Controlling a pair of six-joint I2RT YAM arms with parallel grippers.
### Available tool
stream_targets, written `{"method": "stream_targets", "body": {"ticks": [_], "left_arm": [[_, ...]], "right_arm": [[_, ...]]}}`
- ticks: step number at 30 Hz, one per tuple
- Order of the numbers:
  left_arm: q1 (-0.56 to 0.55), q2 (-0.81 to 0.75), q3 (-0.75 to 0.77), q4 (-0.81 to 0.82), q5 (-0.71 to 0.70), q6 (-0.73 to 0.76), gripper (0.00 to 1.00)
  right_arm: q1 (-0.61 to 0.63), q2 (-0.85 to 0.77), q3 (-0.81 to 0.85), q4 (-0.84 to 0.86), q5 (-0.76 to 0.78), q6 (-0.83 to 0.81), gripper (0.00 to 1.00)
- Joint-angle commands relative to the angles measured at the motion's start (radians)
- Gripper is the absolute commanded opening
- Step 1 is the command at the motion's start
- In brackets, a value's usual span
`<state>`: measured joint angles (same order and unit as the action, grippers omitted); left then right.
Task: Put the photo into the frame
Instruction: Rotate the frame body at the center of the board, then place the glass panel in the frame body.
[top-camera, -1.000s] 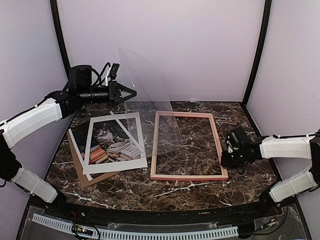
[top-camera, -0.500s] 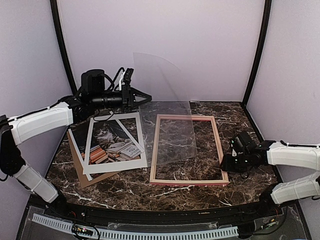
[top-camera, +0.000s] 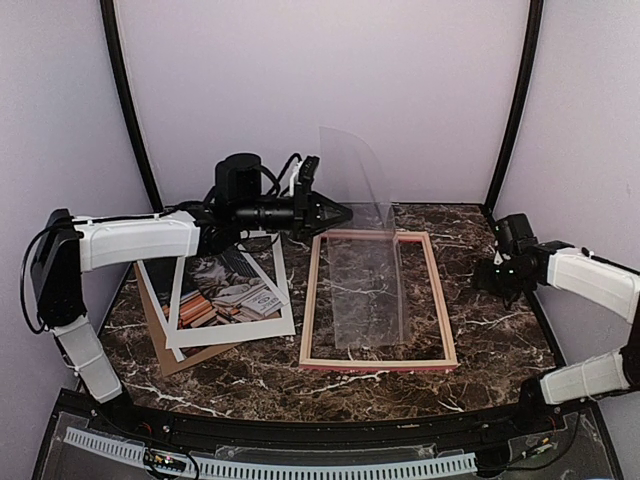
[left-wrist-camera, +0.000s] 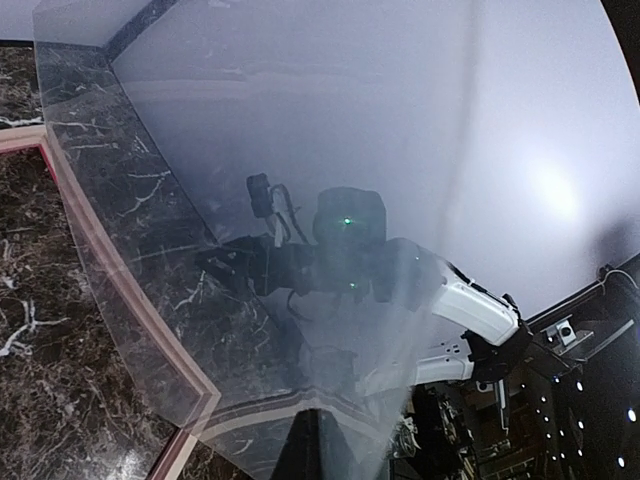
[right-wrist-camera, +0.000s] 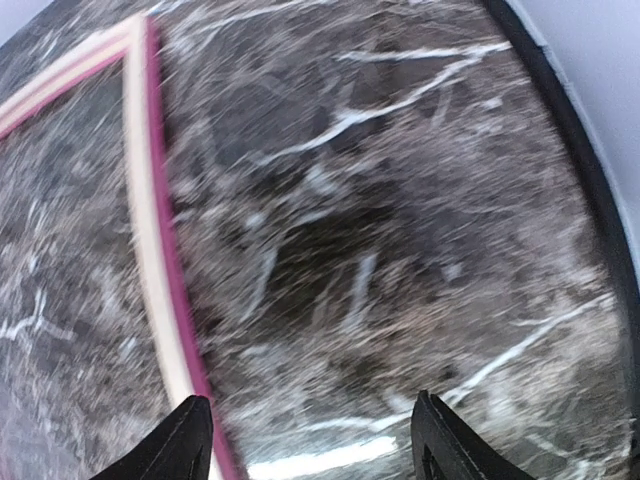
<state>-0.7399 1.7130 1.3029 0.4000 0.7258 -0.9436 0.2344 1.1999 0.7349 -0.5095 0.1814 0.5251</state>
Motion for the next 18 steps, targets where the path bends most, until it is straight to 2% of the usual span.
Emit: {"method": "stream_targets", "body": {"ticks": [1, 8, 15, 18], "left_arm": [[-0.046, 0.059, 0.117, 0.183, 0.072, -0.121, 0.00], [-0.080, 0.168, 0.212, 0.284, 0.113, -0.211, 0.00], [-0.043, 0.276, 0.164, 0.191, 0.046, -0.250, 0.00], [-0.019, 0.315, 0.139, 0.134, 0.037, -0.222, 0.00]], "right_arm": [[-0.145, 0.019, 0.052, -0.008, -0.014, -0.089, 0.69], [-0.275, 0.049, 0.073, 0.025, -0.089, -0.132, 0.69], [-0.303, 0.081, 0.081, 0.044, -0.111, -0.156, 0.69], [-0.306, 0.101, 0.083, 0.051, -0.125, -0.163, 0.69]]}}
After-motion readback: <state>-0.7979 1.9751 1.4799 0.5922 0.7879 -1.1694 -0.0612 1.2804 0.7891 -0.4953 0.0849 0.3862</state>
